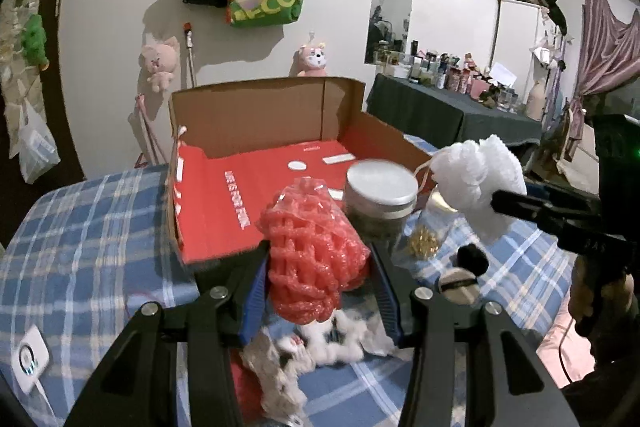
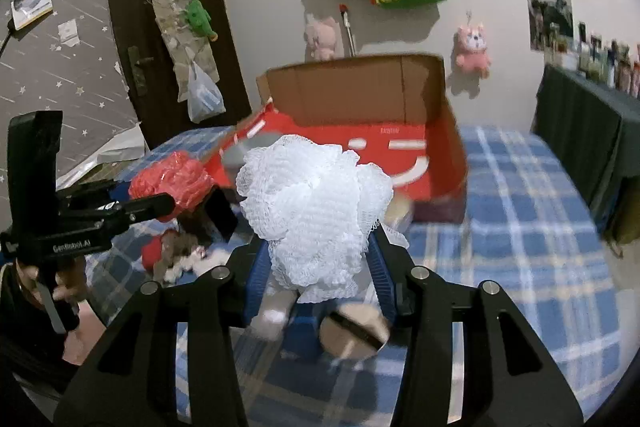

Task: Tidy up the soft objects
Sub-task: 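Carry both sponges into the red-lined box and open both tools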

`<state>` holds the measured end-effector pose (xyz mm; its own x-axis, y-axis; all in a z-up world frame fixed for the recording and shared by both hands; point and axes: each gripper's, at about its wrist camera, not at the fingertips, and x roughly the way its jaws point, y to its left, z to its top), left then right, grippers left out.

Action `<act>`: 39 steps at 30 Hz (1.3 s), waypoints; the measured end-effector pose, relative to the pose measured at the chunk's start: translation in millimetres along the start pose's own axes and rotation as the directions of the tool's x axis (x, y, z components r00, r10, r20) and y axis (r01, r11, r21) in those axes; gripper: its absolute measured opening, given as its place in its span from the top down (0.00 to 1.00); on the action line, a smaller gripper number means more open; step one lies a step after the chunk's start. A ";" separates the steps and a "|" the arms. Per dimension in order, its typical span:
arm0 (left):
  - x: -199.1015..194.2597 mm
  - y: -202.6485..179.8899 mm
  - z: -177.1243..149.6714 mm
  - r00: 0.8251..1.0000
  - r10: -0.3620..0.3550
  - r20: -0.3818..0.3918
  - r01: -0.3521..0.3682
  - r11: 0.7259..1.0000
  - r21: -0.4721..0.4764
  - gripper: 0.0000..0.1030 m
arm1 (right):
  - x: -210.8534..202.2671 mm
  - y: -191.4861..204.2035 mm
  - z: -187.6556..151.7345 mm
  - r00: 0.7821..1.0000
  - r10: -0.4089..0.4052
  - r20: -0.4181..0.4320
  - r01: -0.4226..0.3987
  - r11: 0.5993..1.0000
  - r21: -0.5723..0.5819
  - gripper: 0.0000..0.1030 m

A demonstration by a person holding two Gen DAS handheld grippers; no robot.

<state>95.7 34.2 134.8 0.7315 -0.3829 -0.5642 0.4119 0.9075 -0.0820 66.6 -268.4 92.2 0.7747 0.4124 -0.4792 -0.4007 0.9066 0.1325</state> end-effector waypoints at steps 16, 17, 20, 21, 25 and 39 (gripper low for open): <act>92.0 27.9 108.4 0.995 -0.001 -0.095 0.018 0.983 0.182 0.51 | 85.4 -28.6 115.7 0.994 -0.075 -0.078 0.062 0.986 -0.157 0.58; 102.1 28.6 112.2 0.994 0.000 -0.110 0.021 0.982 0.185 0.51 | 100.2 -31.4 122.8 0.992 -0.076 -0.104 0.059 0.985 -0.160 0.58; 137.6 32.4 121.5 0.987 0.001 -0.162 0.031 0.981 0.191 0.51 | 142.9 -40.8 137.8 0.980 -0.092 -0.175 0.062 0.983 -0.170 0.58; 150.7 33.8 124.1 0.984 0.000 -0.180 0.035 0.981 0.191 0.51 | 156.3 -43.1 142.0 0.976 -0.098 -0.196 0.063 0.982 -0.176 0.58; 197.9 44.0 130.5 0.968 0.024 -0.248 0.025 0.982 0.190 0.51 | 206.9 -51.9 149.4 0.949 -0.136 -0.285 0.079 0.976 -0.204 0.58; 288.8 74.7 127.0 0.923 0.039 -0.384 -0.007 0.996 0.085 0.49 | 317.4 -80.1 147.2 0.858 -0.175 -0.483 0.110 0.981 -0.159 0.57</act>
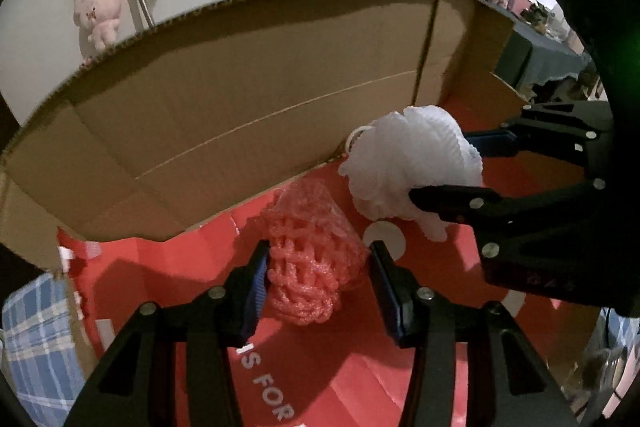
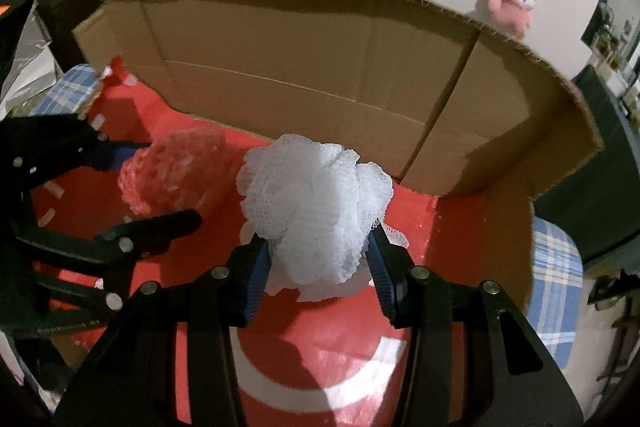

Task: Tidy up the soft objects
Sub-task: 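Carry both sponges into the red-lined box and open both tools, then withdraw both tools from the box back toward the table pile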

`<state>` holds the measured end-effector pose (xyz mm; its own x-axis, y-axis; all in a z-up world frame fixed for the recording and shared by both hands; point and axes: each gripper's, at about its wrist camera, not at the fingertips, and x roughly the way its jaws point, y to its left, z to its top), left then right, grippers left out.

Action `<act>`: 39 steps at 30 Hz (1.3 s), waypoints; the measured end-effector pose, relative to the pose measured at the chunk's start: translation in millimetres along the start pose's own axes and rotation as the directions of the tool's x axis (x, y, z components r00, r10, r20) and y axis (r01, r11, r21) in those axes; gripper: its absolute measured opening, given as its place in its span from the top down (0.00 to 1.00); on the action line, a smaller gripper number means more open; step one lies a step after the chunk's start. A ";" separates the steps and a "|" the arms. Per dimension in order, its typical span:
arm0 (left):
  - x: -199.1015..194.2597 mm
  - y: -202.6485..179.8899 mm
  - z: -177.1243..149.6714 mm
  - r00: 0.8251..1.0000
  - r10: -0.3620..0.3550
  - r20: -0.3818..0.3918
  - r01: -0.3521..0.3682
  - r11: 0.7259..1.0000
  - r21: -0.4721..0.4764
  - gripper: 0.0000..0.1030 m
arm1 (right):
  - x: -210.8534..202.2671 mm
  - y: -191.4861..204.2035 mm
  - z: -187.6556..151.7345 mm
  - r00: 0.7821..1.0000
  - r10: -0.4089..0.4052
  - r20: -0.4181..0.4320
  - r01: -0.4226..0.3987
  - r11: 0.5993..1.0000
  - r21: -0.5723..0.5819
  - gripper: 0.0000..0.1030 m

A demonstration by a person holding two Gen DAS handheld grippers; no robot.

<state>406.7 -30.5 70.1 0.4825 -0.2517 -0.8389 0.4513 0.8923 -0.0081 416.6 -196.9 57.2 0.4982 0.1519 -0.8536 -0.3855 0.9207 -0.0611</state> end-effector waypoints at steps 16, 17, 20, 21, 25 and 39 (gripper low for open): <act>6.6 1.4 -2.6 1.000 0.008 -0.004 -0.008 0.999 -0.040 0.48 | 8.1 -7.5 8.8 1.000 0.010 0.001 -0.010 0.999 0.037 0.45; 6.4 0.4 -1.9 1.000 0.008 -0.004 -0.008 0.999 -0.042 0.47 | 7.8 -7.4 7.9 1.000 0.012 0.000 -0.012 0.999 0.040 0.45; 4.1 1.3 -2.6 1.000 0.010 0.000 -0.010 0.999 -0.048 0.46 | 8.1 -9.3 7.0 1.000 0.015 -0.002 -0.015 0.999 0.048 0.41; 3.4 1.6 -3.3 1.000 0.010 0.001 -0.010 0.999 -0.050 0.45 | 8.2 -9.2 6.5 1.000 0.016 -0.002 -0.016 0.999 0.051 0.41; 0.2 4.8 -5.3 1.000 0.013 0.005 -0.013 0.998 -0.065 0.42 | 7.6 -10.5 6.3 1.000 0.021 0.001 -0.021 0.998 0.064 0.36; -38.1 6.6 -13.0 0.997 0.049 0.060 -0.042 0.993 -0.111 0.20 | -12.3 -10.4 0.2 1.000 0.019 0.012 -0.021 0.992 0.126 0.26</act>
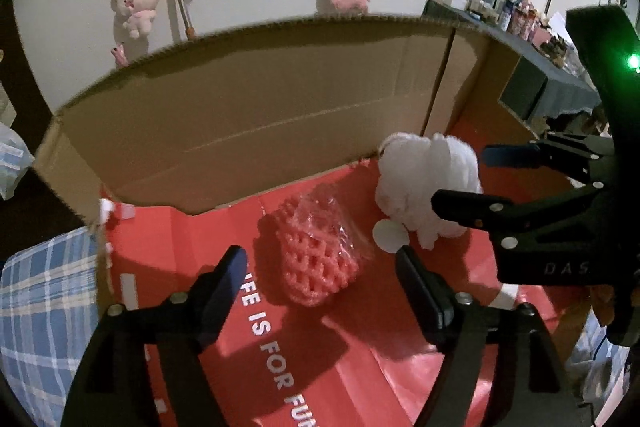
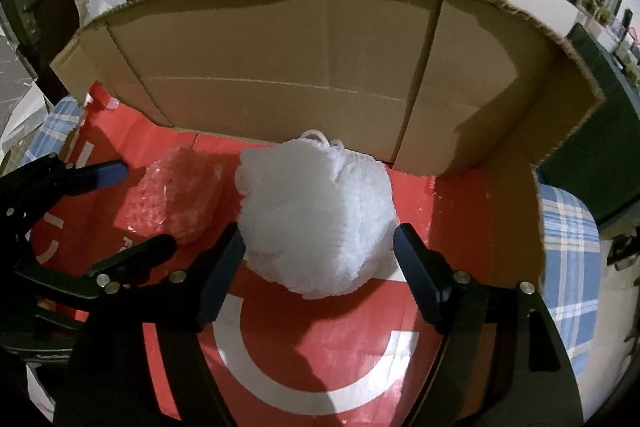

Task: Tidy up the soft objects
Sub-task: 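Withdraw both tools from the box back toward the table pile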

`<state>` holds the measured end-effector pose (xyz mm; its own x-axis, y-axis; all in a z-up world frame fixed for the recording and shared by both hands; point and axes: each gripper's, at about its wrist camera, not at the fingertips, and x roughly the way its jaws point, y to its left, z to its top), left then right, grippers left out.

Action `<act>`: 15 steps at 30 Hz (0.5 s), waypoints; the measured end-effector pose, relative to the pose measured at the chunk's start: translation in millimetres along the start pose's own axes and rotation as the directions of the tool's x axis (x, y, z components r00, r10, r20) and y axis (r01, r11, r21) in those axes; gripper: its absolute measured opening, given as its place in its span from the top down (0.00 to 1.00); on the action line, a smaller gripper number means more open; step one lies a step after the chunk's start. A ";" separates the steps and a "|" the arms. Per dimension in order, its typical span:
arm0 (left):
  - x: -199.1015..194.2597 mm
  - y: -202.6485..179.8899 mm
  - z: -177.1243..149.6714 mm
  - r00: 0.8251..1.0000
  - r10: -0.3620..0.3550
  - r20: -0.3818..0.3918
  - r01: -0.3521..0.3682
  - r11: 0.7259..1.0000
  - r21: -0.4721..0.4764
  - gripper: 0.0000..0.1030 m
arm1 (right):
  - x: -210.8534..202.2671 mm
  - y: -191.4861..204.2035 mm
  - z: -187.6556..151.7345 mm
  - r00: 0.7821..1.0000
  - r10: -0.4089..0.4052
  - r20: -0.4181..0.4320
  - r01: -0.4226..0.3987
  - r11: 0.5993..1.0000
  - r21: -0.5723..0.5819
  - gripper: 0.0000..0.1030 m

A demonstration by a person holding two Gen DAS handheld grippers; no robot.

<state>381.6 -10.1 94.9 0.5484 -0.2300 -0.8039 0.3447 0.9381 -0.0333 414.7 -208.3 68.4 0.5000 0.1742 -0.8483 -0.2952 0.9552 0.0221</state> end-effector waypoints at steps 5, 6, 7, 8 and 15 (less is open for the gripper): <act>-33.2 -1.6 -0.8 0.998 0.017 0.056 -0.015 1.000 -0.022 0.15 | -30.1 3.3 -4.3 0.999 -0.022 0.047 0.022 1.000 0.005 0.22; -40.1 -2.0 -1.9 0.998 0.018 0.067 -0.017 1.000 -0.025 0.13 | -38.5 3.8 -6.0 0.998 -0.026 0.061 0.026 1.000 0.008 0.22; -48.2 -3.0 -3.1 0.997 0.023 0.080 -0.021 0.999 -0.028 0.12 | -43.8 5.3 -7.6 0.997 -0.029 0.069 0.029 1.000 0.011 0.22; -58.1 -5.1 -4.9 0.995 0.036 0.095 -0.034 0.999 -0.028 0.11 | -52.1 6.3 -9.8 0.996 -0.032 0.080 0.031 0.999 0.016 0.22; -127.2 -24.4 -23.1 0.973 0.100 0.207 -0.101 0.995 -0.005 0.03 | -114.4 15.5 -30.2 0.985 -0.052 0.164 0.048 0.998 0.031 0.17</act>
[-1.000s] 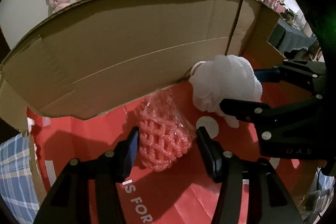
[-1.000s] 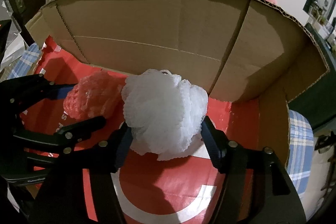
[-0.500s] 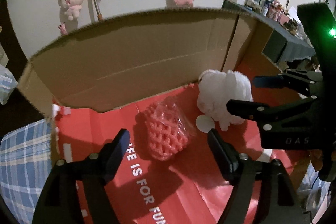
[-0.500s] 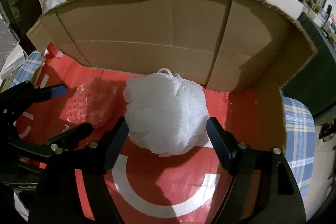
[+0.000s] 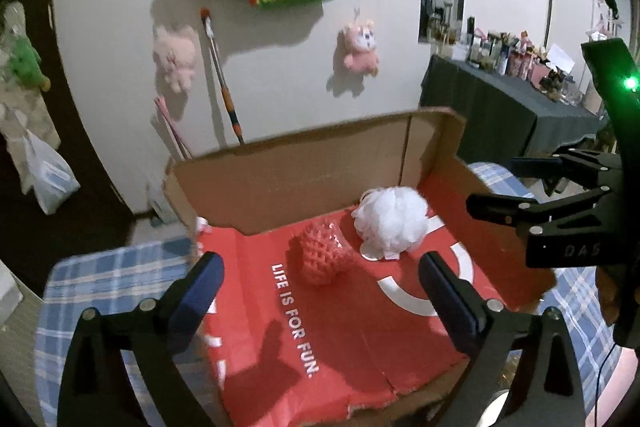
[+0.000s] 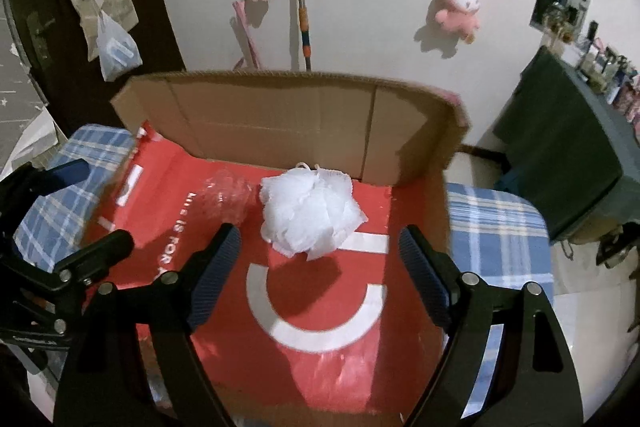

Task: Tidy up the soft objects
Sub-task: 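Withdraw both tools from the box back toward the table pile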

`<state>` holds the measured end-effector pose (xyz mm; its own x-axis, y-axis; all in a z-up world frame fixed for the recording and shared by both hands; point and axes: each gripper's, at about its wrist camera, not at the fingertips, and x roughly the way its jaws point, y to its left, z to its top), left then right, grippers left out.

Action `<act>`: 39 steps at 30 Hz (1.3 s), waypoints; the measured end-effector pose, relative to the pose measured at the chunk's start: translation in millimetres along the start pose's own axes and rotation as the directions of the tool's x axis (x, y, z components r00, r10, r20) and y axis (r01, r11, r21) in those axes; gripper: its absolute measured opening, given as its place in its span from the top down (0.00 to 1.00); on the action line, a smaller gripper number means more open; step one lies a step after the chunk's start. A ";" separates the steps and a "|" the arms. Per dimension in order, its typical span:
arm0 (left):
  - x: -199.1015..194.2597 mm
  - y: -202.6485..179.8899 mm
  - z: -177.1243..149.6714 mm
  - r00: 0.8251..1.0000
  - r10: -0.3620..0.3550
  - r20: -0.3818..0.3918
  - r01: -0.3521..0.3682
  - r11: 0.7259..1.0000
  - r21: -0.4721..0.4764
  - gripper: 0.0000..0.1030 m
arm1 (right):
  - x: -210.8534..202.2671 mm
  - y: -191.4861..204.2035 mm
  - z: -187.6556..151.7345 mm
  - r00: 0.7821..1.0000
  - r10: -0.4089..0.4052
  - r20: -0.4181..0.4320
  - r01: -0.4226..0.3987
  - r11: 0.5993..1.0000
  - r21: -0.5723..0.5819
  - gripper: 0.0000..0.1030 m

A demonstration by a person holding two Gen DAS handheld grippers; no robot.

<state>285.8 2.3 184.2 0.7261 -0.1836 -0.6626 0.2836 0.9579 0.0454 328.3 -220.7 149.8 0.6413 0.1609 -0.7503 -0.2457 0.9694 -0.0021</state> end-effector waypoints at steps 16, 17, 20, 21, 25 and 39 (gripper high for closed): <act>-161.5 -34.0 -54.7 0.969 0.001 0.248 0.009 0.999 -0.040 0.00 | -153.3 18.2 -74.7 0.976 -0.036 0.216 0.034 0.999 0.015 0.13; -170.2 -35.5 -61.9 0.967 -0.009 0.256 0.022 0.999 -0.048 0.00 | -161.3 19.3 -82.6 0.973 -0.035 0.227 0.032 0.999 0.018 0.13; -190.0 -40.9 -82.5 0.956 0.000 0.294 0.018 0.998 -0.060 0.00 | -182.6 25.5 -107.8 0.962 -0.056 0.266 0.053 0.998 0.018 0.13; -194.8 -43.4 -89.7 0.952 0.008 0.306 0.010 0.998 -0.057 0.00 | -188.9 27.4 -115.8 0.958 -0.061 0.279 0.059 0.998 0.017 0.13; -211.9 -53.8 -120.8 0.938 0.026 0.345 -0.010 0.999 -0.049 0.00 | -209.3 31.8 -150.2 0.940 -0.080 0.331 0.073 0.997 0.034 0.13; -225.9 -76.9 -229.2 0.903 0.028 0.430 0.017 0.995 -0.101 0.00 | -222.8 48.9 -264.9 0.861 -0.152 0.486 0.137 0.988 0.066 0.07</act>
<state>-43.6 20.7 159.0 0.9325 -0.2336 -0.2754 0.2313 0.9720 -0.0412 -19.1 -258.3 141.7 0.9424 0.0814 -0.3243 -0.1068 0.9924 -0.0613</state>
